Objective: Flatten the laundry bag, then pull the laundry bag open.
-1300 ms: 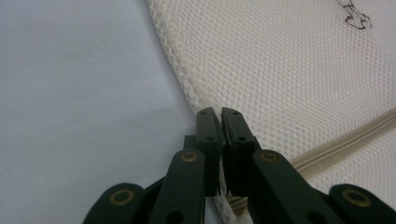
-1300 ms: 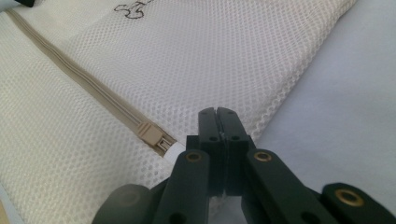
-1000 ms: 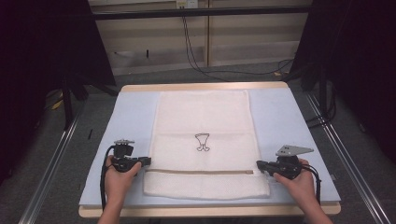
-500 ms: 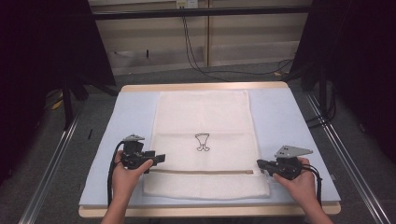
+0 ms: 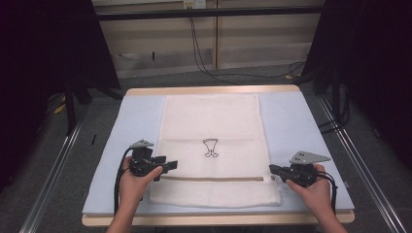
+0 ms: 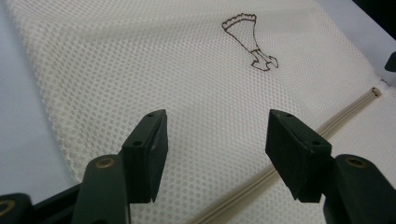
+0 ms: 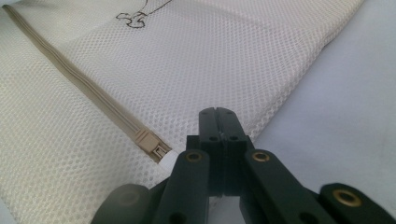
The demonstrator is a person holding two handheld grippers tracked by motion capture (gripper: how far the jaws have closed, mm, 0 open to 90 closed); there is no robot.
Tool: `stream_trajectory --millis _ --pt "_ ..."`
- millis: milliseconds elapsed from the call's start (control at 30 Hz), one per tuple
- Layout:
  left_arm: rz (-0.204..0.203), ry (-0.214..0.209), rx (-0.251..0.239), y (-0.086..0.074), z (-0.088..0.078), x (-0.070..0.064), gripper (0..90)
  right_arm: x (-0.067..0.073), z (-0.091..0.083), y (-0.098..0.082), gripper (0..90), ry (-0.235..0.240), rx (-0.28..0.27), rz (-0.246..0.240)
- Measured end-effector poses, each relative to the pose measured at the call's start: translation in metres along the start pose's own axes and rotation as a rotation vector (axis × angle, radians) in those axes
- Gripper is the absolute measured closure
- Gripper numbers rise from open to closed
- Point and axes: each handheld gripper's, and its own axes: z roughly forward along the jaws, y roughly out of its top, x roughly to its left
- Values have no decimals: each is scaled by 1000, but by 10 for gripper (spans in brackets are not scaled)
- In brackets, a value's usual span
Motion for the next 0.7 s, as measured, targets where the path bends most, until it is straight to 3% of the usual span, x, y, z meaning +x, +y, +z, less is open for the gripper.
stream_trajectory --millis 100,133,333,700 --pt "-22 -50 -32 1 1 -5 382 0 0 0 900 8 -8 2" --pt "-10 -62 -34 1 2 -7 383 0 0 0 900 7 -10 1" --pt "-39 -100 -16 4 9 -21 412 1 0 2 900 13 -6 13" --pt "-75 -176 42 12 28 -46 516 4 1 2 900 24 -1 -28"
